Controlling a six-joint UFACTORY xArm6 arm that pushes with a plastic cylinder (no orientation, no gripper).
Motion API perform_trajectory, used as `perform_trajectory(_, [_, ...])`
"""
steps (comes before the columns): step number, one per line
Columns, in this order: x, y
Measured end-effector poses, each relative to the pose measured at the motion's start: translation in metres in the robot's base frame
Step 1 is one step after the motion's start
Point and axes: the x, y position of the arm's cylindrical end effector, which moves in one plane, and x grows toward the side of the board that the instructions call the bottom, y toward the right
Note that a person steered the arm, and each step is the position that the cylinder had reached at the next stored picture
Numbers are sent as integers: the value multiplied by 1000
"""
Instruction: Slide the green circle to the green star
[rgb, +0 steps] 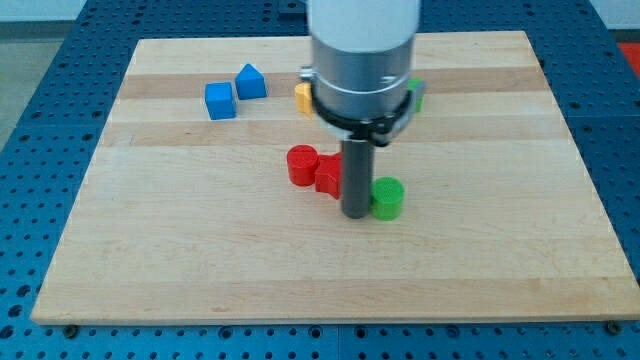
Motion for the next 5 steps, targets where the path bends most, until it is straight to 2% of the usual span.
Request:
perform_trajectory(1, [-8, 38])
perform_trajectory(3, [-9, 53])
perform_trajectory(4, [26, 73])
perform_trajectory(5, [31, 113])
